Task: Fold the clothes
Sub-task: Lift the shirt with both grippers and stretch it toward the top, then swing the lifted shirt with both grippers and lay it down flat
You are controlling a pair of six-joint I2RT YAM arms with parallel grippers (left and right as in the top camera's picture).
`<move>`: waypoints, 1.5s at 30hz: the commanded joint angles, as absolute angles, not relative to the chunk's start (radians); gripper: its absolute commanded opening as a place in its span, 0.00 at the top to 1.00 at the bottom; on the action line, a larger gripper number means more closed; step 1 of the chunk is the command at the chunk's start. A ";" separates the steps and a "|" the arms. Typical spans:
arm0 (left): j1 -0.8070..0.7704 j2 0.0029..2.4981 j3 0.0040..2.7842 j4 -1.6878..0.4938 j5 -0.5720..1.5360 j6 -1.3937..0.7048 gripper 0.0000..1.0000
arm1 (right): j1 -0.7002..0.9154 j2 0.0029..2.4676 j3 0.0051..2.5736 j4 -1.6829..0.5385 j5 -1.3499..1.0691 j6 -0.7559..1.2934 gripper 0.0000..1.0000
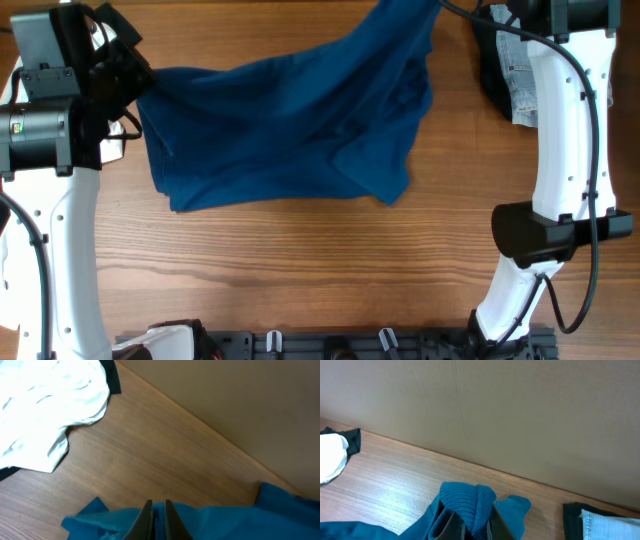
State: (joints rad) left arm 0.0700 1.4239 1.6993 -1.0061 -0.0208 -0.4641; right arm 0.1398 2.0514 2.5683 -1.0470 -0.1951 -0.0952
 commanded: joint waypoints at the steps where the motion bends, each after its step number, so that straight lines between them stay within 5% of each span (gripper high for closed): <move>1: 0.067 1.422 1.717 -0.968 -0.051 -0.391 0.96 | 0.131 2.057 2.571 -1.012 -0.195 -0.113 0.96; 19: 0.067 1.369 1.846 -0.620 -0.233 -0.320 0.96 | 0.021 1.831 2.574 -0.918 -0.075 -0.101 0.96; 33: 0.067 1.174 1.893 -0.598 -0.035 -0.325 0.96 | -0.117 1.514 2.574 -1.037 -0.074 -0.106 0.96; 45: 0.068 1.359 1.893 -0.524 -0.043 -0.324 0.96 | -0.116 1.735 2.574 -0.906 -0.123 -0.108 0.96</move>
